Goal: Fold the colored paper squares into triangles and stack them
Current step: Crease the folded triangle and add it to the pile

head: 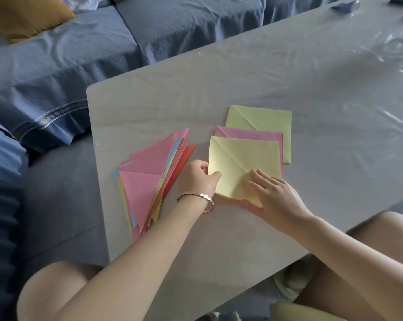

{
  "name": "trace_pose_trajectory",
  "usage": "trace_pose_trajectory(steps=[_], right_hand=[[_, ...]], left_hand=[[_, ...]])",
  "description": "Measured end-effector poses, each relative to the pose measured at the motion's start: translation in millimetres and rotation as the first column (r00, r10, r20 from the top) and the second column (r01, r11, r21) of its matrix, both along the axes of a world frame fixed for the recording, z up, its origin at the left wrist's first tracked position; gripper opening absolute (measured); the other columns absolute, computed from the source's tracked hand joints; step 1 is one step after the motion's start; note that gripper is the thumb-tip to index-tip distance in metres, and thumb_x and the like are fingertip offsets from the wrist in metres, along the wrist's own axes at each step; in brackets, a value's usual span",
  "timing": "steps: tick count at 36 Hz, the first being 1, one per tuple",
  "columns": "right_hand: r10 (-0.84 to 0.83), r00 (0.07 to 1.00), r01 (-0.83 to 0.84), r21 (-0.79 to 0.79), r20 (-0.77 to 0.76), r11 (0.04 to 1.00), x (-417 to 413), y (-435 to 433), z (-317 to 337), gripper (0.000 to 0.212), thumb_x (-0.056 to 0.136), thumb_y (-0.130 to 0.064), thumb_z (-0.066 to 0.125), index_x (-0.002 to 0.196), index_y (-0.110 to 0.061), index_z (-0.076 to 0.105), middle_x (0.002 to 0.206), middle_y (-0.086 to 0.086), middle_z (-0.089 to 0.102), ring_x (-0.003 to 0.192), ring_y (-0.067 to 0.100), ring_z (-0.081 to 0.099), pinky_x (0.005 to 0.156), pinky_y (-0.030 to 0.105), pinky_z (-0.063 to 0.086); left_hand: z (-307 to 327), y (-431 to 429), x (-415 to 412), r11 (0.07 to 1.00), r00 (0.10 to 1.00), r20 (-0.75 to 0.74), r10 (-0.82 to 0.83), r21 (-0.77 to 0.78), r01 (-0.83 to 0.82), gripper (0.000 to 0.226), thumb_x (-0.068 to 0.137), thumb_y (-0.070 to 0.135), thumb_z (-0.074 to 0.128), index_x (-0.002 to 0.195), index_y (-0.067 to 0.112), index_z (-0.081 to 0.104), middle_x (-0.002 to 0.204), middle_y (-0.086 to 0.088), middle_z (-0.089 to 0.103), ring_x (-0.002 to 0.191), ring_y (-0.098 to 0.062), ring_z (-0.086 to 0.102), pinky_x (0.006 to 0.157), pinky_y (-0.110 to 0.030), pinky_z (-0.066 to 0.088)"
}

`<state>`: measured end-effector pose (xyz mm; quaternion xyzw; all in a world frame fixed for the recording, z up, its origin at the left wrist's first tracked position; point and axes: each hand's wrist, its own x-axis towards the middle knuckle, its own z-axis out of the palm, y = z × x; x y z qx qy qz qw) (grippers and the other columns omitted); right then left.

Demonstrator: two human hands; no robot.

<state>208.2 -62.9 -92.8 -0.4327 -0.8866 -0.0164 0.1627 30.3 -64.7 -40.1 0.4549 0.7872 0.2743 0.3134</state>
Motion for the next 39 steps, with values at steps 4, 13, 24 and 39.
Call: trace_pose_trajectory(steps=[4, 13, 24, 39], right_hand=[[0.038, 0.999, -0.038, -0.018, -0.032, 0.999, 0.2, 1.0, -2.8, 0.045, 0.087, -0.041, 0.037, 0.087, -0.009, 0.069, 0.103, 0.013, 0.066, 0.091, 0.03, 0.066, 0.067, 0.035, 0.056], [0.094, 0.979, -0.075, 0.108, -0.179, 0.991, -8.5, -2.2, -5.4, 0.031, 0.086, -0.018, 0.045, 0.066, -0.013, 0.068, 0.077, -0.001, 0.07, 0.077, 0.021, 0.069, 0.075, 0.032, 0.052], [0.33, 0.919, -0.292, 0.191, -0.216, 0.937, -13.4, -23.2, 2.9, 0.022, 0.088, -0.019, 0.054, 0.071, -0.013, 0.067, 0.089, -0.002, 0.072, 0.094, 0.014, 0.067, 0.098, 0.038, 0.043], [0.245, 0.945, -0.27, -0.094, -0.218, 0.958, 22.6, -13.6, 3.4, 0.029, 0.069, -0.02, 0.08, 0.097, -0.016, 0.072, 0.107, -0.001, 0.069, 0.103, 0.015, 0.058, 0.093, 0.032, 0.04]], left_hand=[[3.6, -1.9, 0.1, 0.999, 0.994, -0.107, -0.033, 0.002, 0.033, 0.011, 0.08, 0.026, 0.064, 0.09, 0.021, 0.063, 0.107, -0.003, 0.057, 0.087, -0.02, 0.056, 0.076, -0.028, 0.046], [9.6, -3.6, 0.7, 1.0, 0.999, 0.046, 0.011, -0.019, -0.01, 0.05, 0.084, 0.034, 0.061, 0.126, 0.01, 0.05, 0.116, -0.004, 0.058, 0.105, -0.019, 0.055, 0.082, -0.025, 0.041], [16.8, -7.2, -18.9, 0.973, 0.973, 0.192, 0.125, -0.215, -0.082, 0.05, 0.083, 0.007, 0.057, 0.129, -0.006, 0.043, 0.079, -0.007, 0.05, 0.07, -0.019, 0.048, 0.062, -0.024, 0.036], [5.2, -34.3, -56.5, 0.997, 0.986, 0.167, 0.008, -0.082, 0.006, 0.048, 0.076, -0.007, 0.059, 0.117, 0.018, 0.058, 0.087, 0.004, 0.065, 0.075, -0.015, 0.064, 0.065, -0.023, 0.052]])
